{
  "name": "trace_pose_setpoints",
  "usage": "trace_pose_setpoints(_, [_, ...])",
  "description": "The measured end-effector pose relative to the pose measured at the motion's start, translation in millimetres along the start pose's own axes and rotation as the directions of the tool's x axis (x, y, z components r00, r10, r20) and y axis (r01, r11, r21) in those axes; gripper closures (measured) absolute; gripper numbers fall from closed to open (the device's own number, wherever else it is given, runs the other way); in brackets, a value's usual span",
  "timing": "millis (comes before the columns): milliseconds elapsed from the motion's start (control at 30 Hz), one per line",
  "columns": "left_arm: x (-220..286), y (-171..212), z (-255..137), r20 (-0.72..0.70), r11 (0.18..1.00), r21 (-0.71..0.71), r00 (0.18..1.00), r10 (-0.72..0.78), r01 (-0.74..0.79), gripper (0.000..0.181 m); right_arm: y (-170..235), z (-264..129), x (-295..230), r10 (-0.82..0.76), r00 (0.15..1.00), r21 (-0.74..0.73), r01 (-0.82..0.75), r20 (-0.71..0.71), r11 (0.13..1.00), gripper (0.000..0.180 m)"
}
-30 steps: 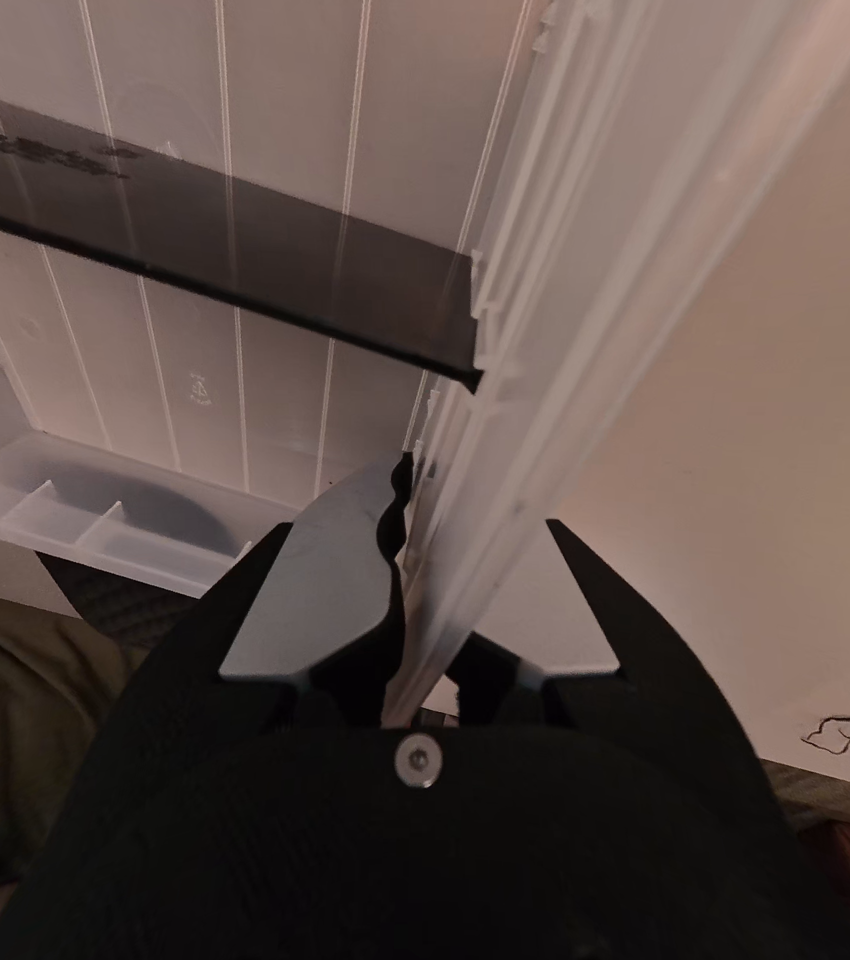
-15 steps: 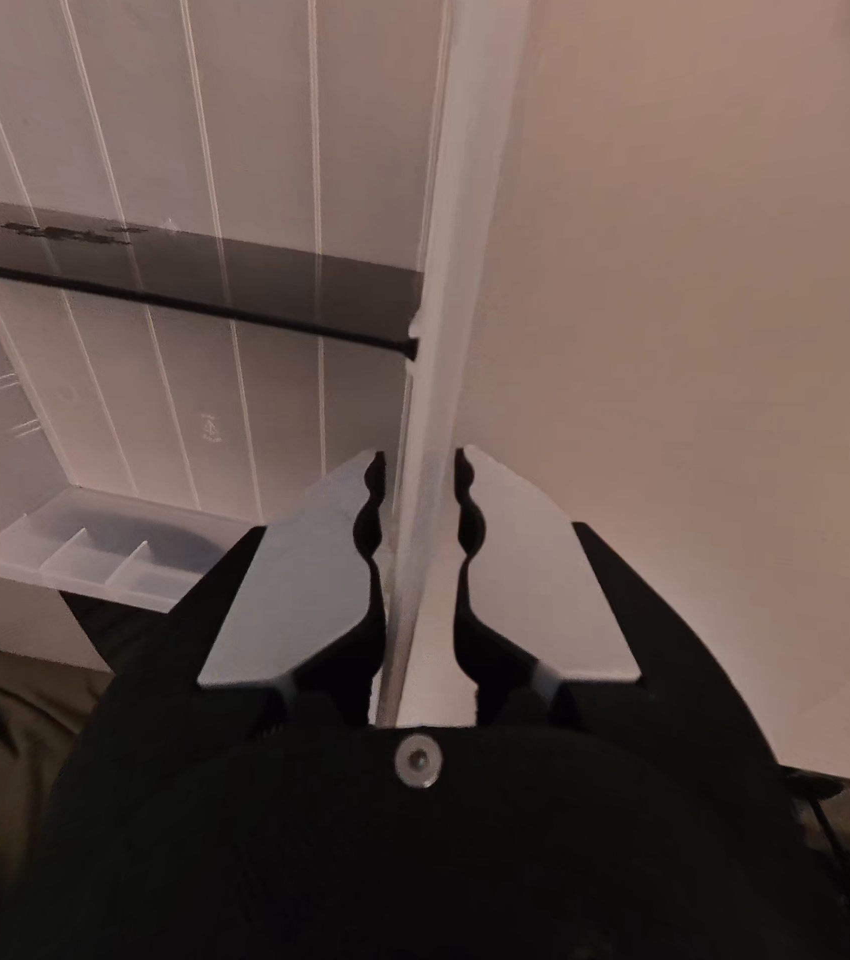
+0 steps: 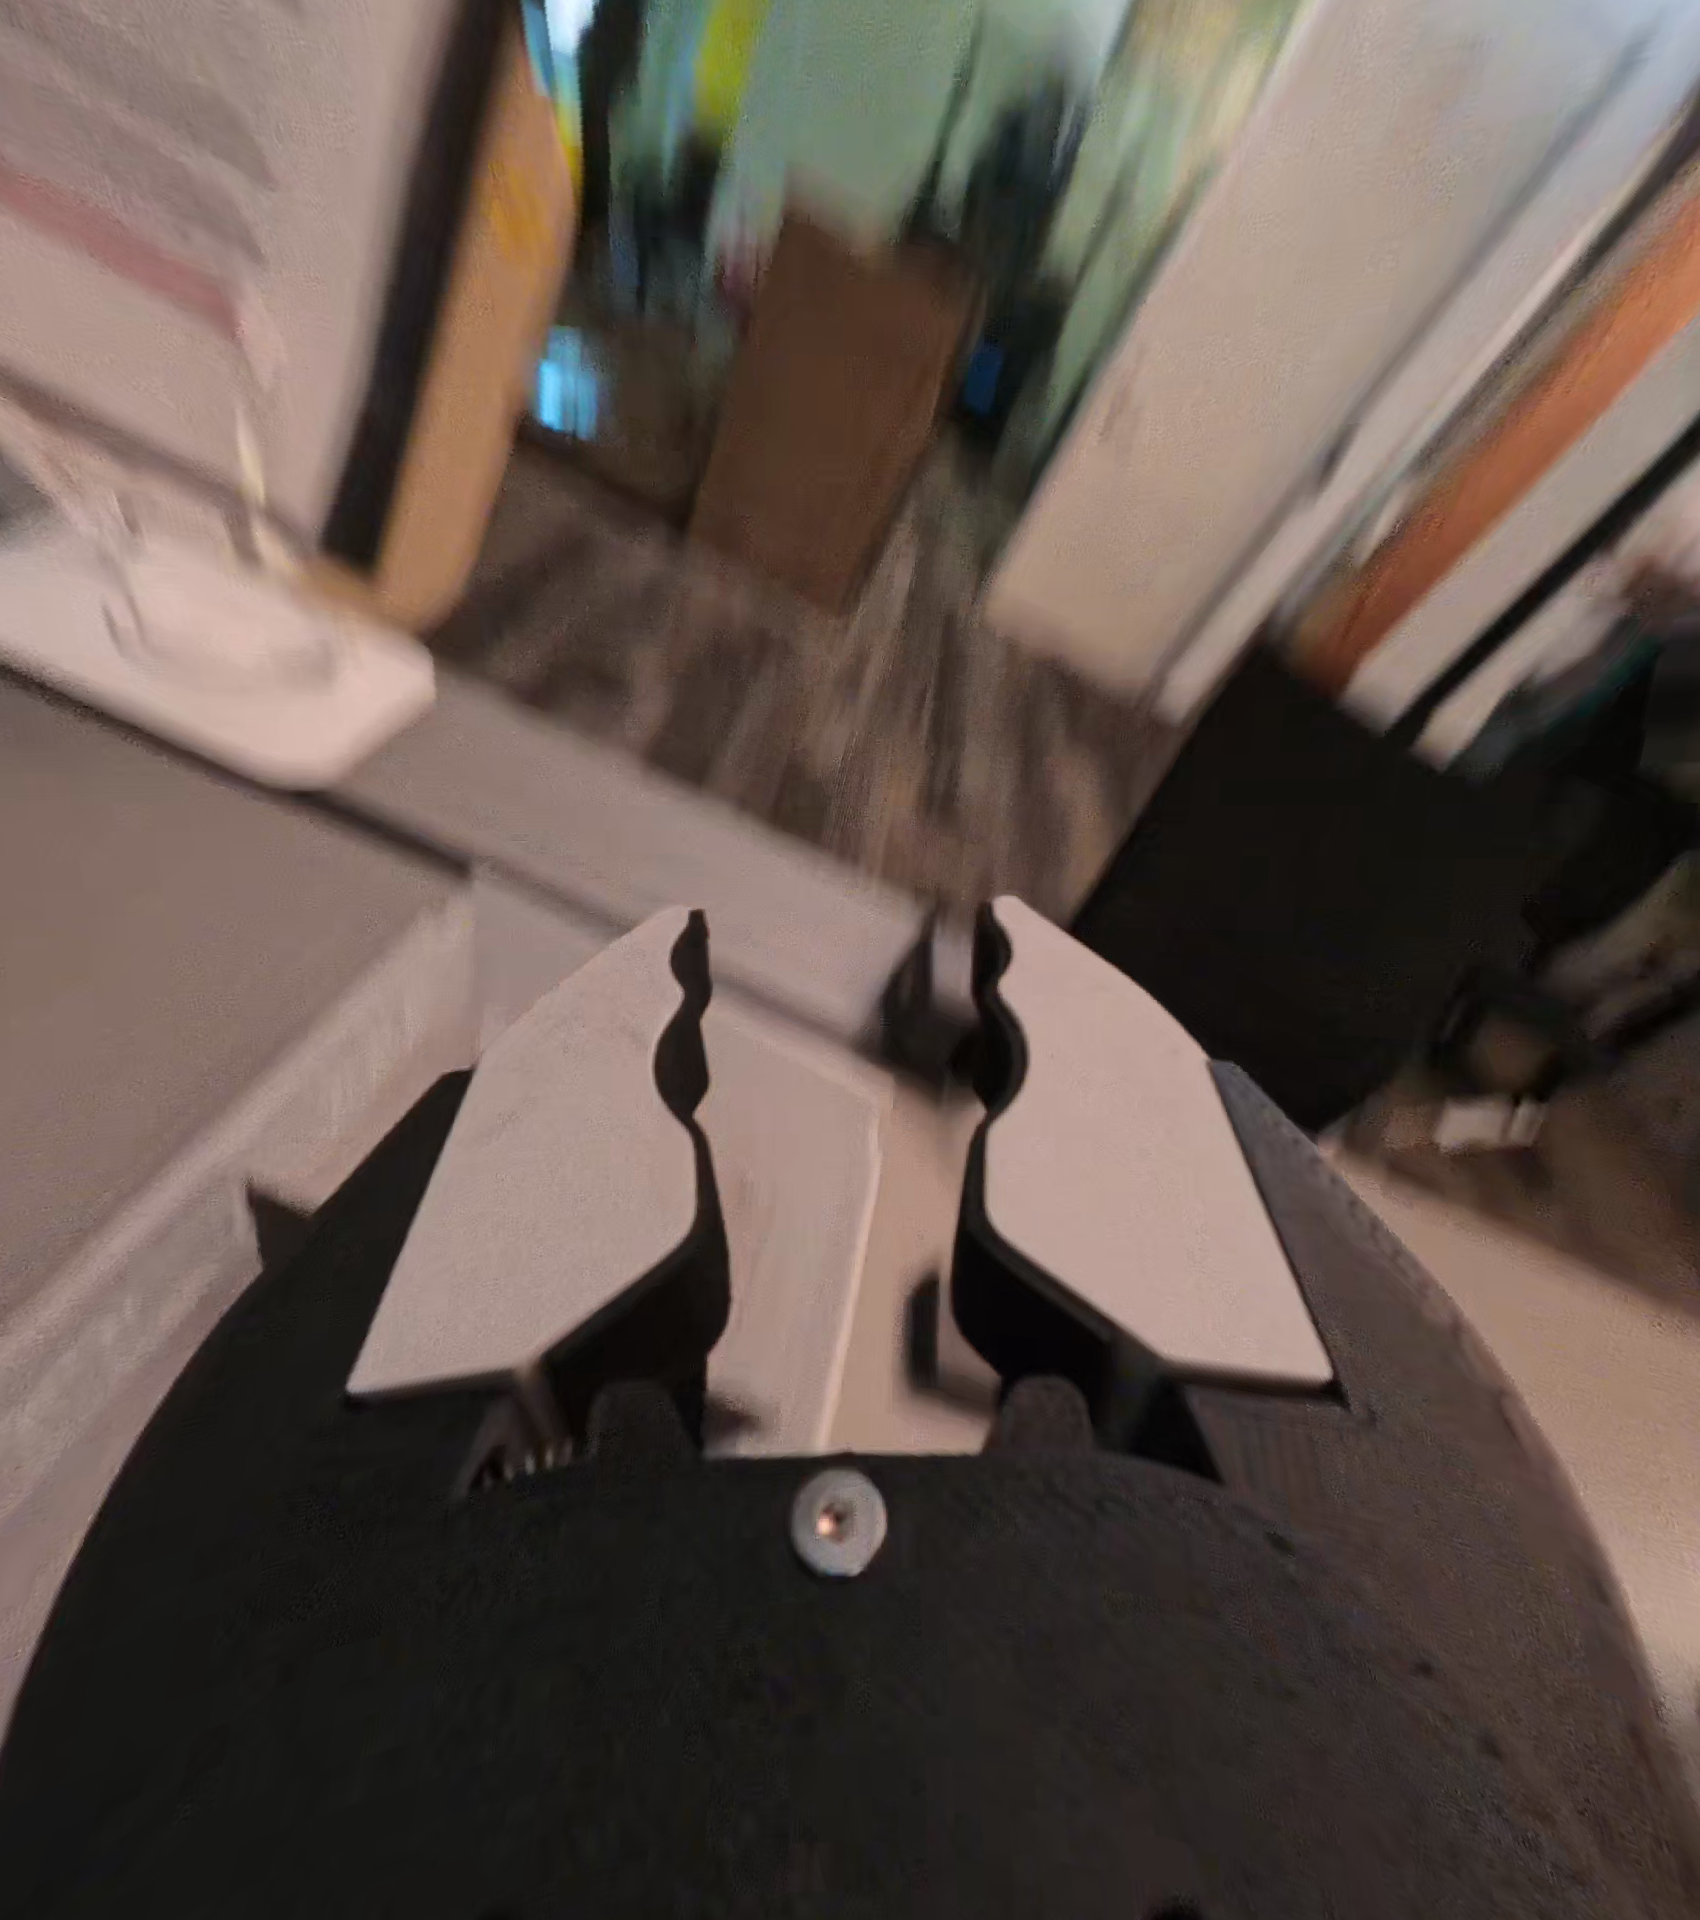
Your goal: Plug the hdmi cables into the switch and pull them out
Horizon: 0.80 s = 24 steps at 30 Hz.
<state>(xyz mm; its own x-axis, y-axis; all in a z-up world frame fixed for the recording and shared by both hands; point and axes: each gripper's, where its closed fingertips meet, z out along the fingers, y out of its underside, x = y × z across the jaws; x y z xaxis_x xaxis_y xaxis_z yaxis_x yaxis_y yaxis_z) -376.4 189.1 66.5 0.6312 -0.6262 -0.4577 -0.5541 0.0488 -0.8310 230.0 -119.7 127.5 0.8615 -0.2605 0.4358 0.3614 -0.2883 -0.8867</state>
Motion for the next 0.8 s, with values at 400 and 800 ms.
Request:
trace_pose_setpoints(400, [11, 83, 91, 0.025, 0.899, -0.376, 0.967, 0.254, -0.226, 0.114, -174, -99, -80, 0.000, 0.986, 0.789, 0.132, -0.165, 0.600, 0.142])
trace_pose_setpoints(800, [7, 109, 116, -0.018, 0.833, -0.512, 0.972, 0.235, -0.211, 0.179, -136, -57, -60, 0.137, 0.990, 0.717, -0.081, -0.021, 0.692, 0.149])
